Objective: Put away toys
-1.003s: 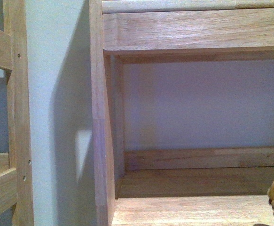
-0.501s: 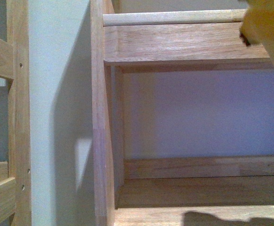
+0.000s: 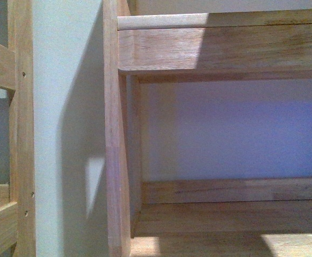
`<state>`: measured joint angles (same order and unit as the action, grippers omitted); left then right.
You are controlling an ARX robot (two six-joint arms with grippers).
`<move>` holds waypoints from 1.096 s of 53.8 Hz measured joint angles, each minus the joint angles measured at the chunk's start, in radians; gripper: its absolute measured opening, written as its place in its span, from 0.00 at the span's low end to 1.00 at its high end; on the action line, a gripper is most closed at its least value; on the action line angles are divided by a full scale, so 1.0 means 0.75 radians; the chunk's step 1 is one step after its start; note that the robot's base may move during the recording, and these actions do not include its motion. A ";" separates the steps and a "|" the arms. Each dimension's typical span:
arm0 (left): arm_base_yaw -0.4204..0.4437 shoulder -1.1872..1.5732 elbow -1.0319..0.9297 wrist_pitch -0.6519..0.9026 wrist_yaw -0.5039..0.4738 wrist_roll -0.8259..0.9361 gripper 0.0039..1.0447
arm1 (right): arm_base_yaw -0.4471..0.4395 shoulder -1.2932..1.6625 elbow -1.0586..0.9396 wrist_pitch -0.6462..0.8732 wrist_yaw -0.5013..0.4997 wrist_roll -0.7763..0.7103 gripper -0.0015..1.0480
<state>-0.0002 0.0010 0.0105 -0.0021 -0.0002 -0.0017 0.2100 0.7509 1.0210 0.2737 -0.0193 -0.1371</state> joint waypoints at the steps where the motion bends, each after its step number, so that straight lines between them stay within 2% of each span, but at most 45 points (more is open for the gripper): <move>1: 0.000 0.000 0.000 0.000 0.000 0.000 0.95 | -0.004 0.027 0.029 -0.001 -0.002 0.008 0.17; 21: 0.000 0.000 0.000 0.000 0.000 0.000 0.95 | -0.119 0.553 0.634 -0.076 -0.073 0.239 0.17; 33: 0.000 0.000 0.000 0.000 0.000 0.000 0.95 | -0.235 0.846 0.966 -0.124 -0.142 0.625 0.17; 47: 0.000 0.000 0.001 0.000 0.000 0.000 0.95 | -0.317 1.084 1.216 -0.219 -0.243 0.956 0.17; 59: 0.000 0.000 0.000 0.000 0.000 0.000 0.95 | -0.308 1.215 1.359 -0.325 -0.304 1.022 0.17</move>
<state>-0.0002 0.0010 0.0105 -0.0021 -0.0002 -0.0017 -0.0208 1.6619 2.0399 0.0303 -0.2470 0.6296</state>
